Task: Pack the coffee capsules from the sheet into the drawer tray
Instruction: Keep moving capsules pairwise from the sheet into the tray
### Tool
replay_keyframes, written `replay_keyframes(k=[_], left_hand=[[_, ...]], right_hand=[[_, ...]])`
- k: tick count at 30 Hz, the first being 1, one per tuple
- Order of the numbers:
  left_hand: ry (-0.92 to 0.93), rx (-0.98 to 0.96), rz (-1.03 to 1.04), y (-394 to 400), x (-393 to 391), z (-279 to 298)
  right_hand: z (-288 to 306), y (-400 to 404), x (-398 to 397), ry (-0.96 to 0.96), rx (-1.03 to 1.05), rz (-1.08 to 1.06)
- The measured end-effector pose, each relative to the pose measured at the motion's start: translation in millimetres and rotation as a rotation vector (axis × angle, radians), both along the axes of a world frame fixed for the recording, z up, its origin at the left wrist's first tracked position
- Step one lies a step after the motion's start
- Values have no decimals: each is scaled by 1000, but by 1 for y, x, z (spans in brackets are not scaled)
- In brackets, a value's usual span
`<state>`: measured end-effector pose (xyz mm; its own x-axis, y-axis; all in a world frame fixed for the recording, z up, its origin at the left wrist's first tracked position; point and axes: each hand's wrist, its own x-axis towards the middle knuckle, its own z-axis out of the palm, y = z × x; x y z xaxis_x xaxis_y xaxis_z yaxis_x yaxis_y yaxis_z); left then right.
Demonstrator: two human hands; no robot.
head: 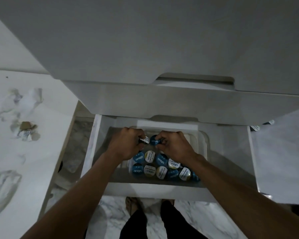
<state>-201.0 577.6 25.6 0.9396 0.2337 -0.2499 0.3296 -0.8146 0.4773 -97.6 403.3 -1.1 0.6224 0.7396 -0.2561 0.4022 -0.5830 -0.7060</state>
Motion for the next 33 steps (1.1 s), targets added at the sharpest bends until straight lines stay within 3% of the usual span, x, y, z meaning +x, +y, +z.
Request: replay_keyframes(k=[10,25,33], left_hand=[[87,141,-60,2,0,-2],[167,185,-127,4,5,-2],[132,101,-26,-5,-1,8]], right_hand=[[0,-11,3,-17,-9,92],[-3,2,3,63,-15,128],[8,-8,6,46,36,115]])
